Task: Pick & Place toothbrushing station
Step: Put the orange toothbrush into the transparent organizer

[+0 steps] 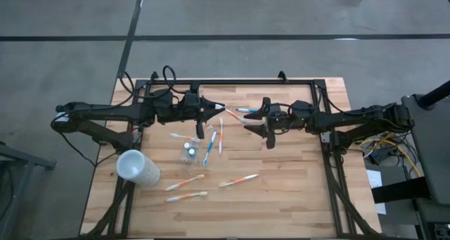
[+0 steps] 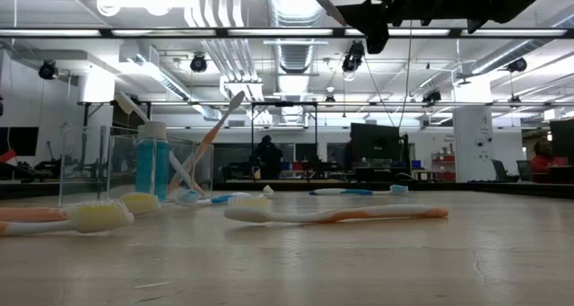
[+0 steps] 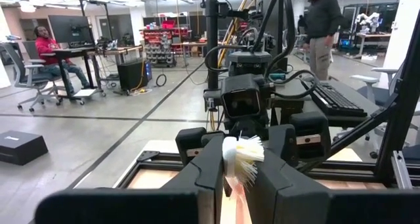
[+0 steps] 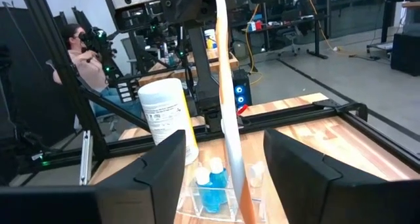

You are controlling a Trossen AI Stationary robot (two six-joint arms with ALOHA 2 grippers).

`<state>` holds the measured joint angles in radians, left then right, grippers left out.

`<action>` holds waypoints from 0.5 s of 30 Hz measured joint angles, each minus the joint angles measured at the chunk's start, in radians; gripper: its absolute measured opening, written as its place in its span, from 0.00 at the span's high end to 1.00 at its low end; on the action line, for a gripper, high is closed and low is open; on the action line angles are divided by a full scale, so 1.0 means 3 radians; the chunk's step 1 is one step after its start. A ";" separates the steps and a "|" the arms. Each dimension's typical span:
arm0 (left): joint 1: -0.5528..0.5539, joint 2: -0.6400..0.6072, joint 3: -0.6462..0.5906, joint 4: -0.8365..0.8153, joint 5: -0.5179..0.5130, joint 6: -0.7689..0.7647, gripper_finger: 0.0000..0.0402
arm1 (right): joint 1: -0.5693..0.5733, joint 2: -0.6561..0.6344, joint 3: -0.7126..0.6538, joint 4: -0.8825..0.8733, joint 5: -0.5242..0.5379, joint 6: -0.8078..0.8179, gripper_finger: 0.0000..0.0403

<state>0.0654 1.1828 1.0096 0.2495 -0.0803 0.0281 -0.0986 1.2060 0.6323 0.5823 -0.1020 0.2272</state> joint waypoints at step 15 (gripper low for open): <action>0.0004 -0.0345 -0.0001 -0.0790 -0.0337 0.0061 0.89 | 0.0000 -0.0001 0.0000 -0.0005 0.0052 -0.0008 0.48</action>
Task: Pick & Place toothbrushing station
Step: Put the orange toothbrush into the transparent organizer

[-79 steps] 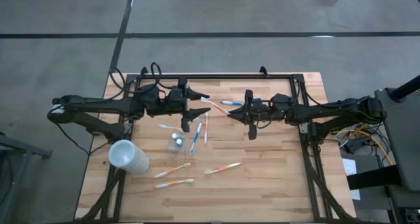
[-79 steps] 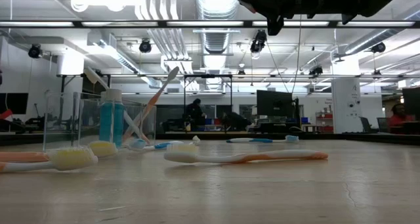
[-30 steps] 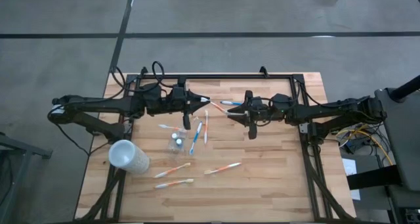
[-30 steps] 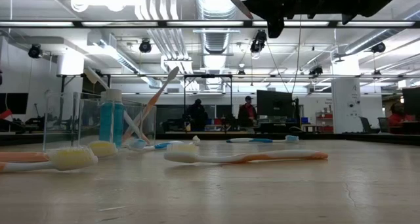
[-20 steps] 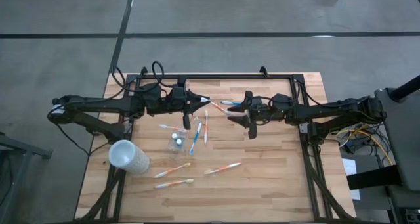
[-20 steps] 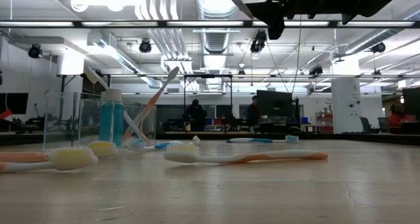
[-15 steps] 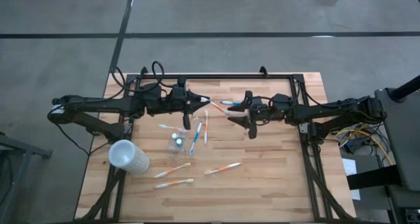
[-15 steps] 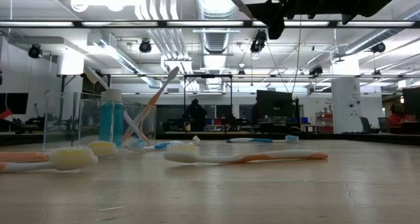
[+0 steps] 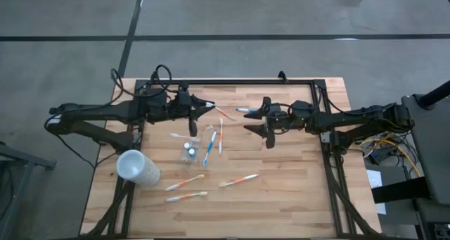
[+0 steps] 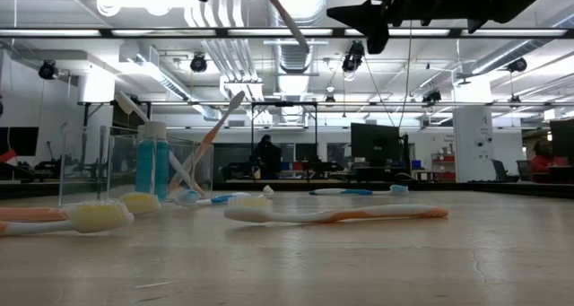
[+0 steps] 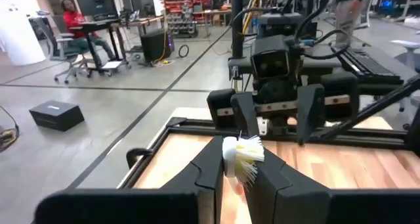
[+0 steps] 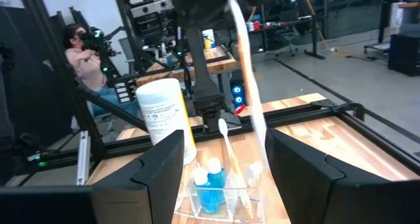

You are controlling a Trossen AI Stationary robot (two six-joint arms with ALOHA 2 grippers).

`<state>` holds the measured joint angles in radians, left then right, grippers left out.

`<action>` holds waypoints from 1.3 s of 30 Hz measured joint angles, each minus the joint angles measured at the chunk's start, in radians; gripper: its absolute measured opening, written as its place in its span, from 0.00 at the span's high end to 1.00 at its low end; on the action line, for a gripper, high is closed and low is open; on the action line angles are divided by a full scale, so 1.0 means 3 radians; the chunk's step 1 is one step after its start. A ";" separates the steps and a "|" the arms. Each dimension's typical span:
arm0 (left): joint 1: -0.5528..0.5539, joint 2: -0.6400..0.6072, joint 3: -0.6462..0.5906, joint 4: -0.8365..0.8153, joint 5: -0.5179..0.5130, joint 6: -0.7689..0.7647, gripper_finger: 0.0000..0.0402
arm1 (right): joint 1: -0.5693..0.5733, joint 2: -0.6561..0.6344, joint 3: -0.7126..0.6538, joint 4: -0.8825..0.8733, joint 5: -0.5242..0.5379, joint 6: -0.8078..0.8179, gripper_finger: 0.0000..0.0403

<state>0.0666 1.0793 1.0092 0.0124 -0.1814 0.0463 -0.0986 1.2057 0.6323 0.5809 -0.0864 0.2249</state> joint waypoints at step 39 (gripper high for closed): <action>-0.0006 -0.0358 -0.0524 -0.1877 -0.0387 -0.0738 0.89 | -0.0001 0.0000 0.0000 -0.0002 0.0389 0.0000 0.48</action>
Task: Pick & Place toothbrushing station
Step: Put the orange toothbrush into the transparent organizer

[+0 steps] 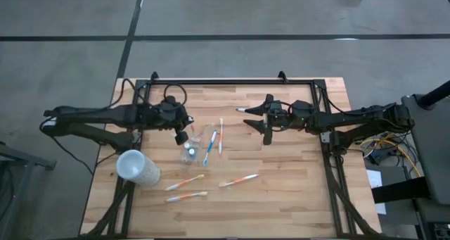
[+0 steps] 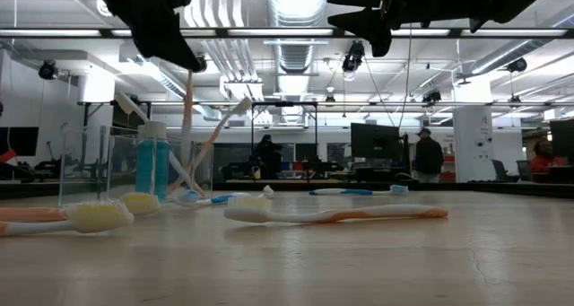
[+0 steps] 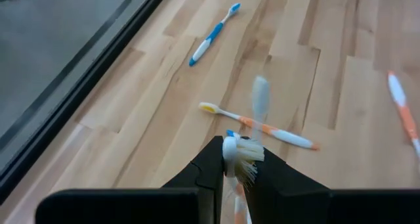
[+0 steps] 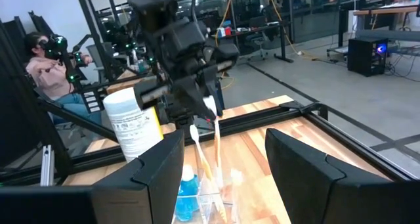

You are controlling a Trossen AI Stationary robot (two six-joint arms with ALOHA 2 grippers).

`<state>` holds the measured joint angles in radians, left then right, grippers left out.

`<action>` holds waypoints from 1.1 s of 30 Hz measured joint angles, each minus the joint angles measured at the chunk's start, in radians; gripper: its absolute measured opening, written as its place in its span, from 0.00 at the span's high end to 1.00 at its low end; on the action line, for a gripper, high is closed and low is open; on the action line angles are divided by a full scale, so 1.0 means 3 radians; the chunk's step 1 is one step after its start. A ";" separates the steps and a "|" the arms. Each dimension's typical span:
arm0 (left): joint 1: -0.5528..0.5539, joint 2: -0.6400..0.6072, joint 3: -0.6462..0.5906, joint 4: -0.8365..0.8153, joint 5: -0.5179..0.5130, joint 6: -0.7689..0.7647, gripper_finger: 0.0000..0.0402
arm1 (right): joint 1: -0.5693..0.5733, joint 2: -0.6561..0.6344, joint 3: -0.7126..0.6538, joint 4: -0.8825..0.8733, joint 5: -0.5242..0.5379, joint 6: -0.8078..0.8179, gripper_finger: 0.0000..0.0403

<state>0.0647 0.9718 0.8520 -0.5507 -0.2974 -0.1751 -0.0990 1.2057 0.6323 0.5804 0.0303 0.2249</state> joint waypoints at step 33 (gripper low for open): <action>0.0000 -0.0001 -0.0460 0.0436 -0.0211 -0.0219 0.73 | 0.0001 0.0000 0.0000 -0.0001 -0.0003 0.0001 0.48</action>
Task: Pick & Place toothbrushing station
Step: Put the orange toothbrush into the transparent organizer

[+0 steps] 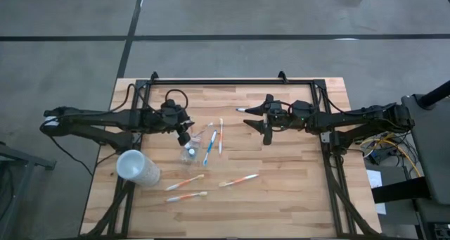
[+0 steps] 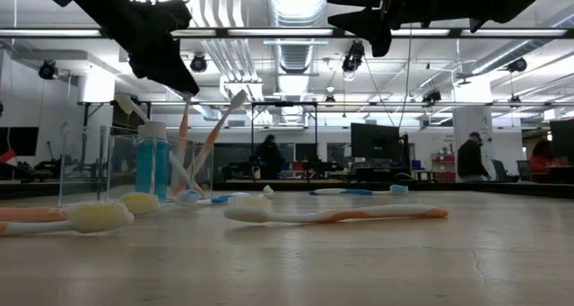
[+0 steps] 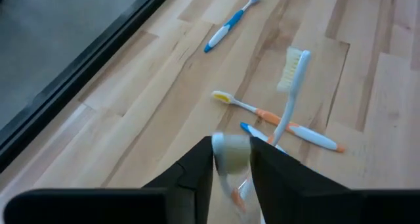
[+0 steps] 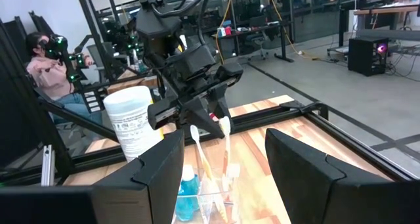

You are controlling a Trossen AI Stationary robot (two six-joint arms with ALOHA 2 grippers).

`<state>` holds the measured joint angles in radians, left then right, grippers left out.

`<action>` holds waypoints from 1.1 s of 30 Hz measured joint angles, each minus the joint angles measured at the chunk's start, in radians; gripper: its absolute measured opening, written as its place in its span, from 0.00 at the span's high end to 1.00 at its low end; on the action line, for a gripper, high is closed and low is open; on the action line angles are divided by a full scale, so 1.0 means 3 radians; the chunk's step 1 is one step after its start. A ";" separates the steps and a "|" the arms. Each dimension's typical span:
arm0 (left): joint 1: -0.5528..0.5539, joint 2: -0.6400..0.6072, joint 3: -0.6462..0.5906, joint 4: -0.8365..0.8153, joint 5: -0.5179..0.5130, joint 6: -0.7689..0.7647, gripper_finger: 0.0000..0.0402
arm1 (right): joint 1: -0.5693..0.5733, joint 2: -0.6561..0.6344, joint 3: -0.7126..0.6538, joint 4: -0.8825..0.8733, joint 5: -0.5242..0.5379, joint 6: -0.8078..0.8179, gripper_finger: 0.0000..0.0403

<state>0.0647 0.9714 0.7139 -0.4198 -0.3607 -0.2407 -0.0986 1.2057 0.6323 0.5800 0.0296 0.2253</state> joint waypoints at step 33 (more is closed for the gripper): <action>-0.0001 -0.0003 0.1429 0.0041 -0.0001 0.0420 0.58 | 0.0000 0.0001 0.0000 -0.0362 -0.0010 0.0175 0.48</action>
<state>0.0643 0.9707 1.1427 -0.4075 -0.3611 -0.1149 -0.0986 1.2060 0.6323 0.4713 0.0266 0.2779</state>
